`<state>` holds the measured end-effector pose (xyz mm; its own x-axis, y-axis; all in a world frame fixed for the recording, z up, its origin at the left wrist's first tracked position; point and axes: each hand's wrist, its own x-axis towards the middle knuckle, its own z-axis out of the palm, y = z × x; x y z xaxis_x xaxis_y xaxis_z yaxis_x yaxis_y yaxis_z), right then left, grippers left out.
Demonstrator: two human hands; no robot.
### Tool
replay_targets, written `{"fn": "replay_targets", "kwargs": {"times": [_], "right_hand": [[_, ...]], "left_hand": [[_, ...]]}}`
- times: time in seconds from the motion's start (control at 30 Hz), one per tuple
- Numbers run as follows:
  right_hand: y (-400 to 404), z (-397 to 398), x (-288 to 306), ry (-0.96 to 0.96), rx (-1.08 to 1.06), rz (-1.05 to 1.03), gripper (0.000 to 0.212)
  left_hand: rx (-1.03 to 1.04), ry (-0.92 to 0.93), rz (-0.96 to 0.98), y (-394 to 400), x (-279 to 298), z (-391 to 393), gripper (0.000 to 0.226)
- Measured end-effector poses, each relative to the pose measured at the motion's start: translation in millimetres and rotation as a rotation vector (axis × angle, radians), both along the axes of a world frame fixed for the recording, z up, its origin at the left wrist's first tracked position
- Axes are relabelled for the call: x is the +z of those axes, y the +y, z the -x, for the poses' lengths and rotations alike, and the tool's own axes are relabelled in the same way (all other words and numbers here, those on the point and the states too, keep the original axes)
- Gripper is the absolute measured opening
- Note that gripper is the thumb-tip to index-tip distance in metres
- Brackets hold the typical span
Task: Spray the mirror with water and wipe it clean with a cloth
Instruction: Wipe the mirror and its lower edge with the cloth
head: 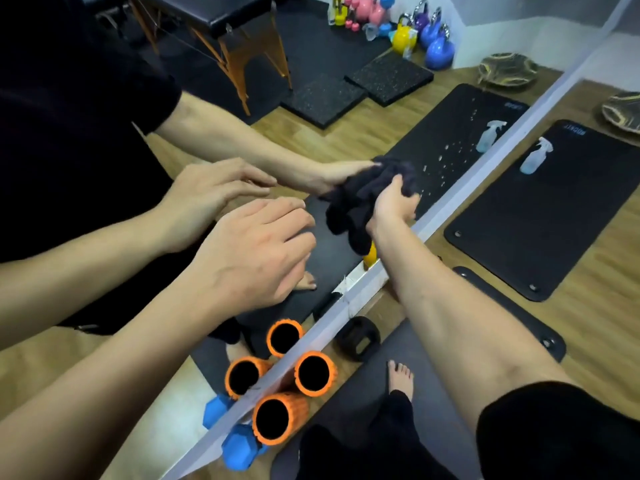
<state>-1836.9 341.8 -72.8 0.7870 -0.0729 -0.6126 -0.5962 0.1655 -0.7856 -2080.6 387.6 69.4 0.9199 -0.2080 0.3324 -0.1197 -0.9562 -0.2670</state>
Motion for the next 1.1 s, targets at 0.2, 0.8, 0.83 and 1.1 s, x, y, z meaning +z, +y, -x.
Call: {"fn": "replay_targets", "kwargs": {"times": [0.2, 0.8, 0.83, 1.1], "right_hand": [[-15.5, -68.4, 54.6, -0.347, 0.026, 0.021, 0.05], [-6.2, 165.8, -79.6, 0.384, 0.374, -0.021, 0.087], [-4.3, 173.1, -88.3, 0.43, 0.397, -0.024, 0.096], [-14.5, 93.8, -99.7, 0.591, 0.334, -0.294, 0.064]], "left_hand": [[-0.061, -0.039, 0.033, -13.3, 13.0, -58.5, 0.011], [-0.087, 0.064, -0.088, 5.5, 11.2, -125.5, 0.018], [-0.083, 0.034, -0.068, 3.3, 12.2, -128.0, 0.017], [-0.086, -0.008, 0.042, -9.6, 17.5, -158.1, 0.016]]}}
